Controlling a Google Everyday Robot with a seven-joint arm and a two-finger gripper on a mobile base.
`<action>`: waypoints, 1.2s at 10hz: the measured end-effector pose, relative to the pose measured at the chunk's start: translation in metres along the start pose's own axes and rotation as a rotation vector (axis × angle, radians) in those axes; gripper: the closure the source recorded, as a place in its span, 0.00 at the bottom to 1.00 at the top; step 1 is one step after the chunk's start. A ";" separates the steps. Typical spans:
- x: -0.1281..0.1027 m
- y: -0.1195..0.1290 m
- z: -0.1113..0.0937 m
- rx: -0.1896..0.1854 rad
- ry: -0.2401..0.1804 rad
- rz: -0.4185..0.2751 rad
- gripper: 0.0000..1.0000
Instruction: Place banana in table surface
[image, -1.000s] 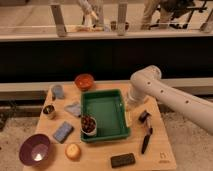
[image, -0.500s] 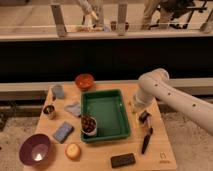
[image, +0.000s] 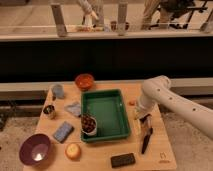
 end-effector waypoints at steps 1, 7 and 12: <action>-0.004 0.003 0.003 0.002 -0.015 -0.013 0.97; -0.016 0.014 0.024 0.000 -0.067 -0.029 0.32; -0.010 0.010 0.019 -0.007 -0.055 -0.021 0.20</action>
